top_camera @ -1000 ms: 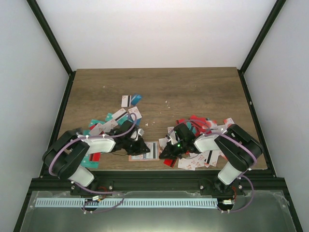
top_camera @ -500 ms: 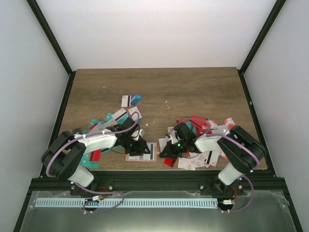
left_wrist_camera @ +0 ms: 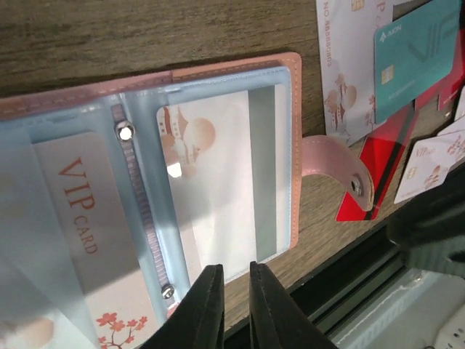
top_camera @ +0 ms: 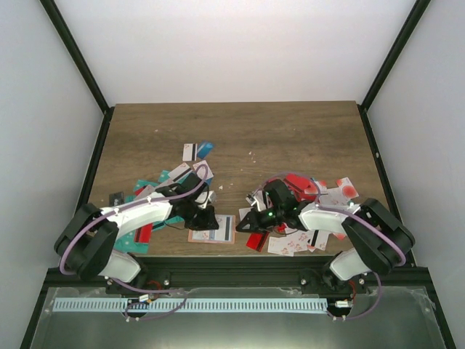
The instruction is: Put the credit cards into the card holder
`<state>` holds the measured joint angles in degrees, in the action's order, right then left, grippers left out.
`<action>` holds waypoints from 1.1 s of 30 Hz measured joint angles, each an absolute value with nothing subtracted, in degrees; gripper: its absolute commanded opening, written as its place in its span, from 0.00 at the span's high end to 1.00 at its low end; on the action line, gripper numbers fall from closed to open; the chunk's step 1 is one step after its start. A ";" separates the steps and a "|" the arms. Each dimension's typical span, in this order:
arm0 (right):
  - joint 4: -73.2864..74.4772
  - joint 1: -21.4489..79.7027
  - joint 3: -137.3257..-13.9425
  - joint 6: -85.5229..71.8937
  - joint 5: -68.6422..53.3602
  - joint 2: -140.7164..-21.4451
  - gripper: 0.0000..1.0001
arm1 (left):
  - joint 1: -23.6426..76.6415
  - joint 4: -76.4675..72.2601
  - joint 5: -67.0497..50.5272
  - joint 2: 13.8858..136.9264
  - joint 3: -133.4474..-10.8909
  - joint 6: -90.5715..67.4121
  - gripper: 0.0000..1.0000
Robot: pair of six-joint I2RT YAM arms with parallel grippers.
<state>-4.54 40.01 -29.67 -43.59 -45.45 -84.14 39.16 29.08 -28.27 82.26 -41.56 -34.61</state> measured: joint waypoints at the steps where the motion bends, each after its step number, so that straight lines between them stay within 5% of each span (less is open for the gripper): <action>1: -4.82 40.01 -29.82 -43.57 -46.04 -83.83 0.87 | 39.18 29.10 -28.08 82.35 -41.65 -34.26 0.93; 33: 5.91 44.36 -41.74 -40.49 -38.83 -94.24 0.67 | 39.18 27.57 -23.55 89.60 -42.52 -31.22 0.96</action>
<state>5.91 44.36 -41.74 -40.49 -38.83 -94.24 39.18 27.57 -23.55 89.60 -42.52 -31.22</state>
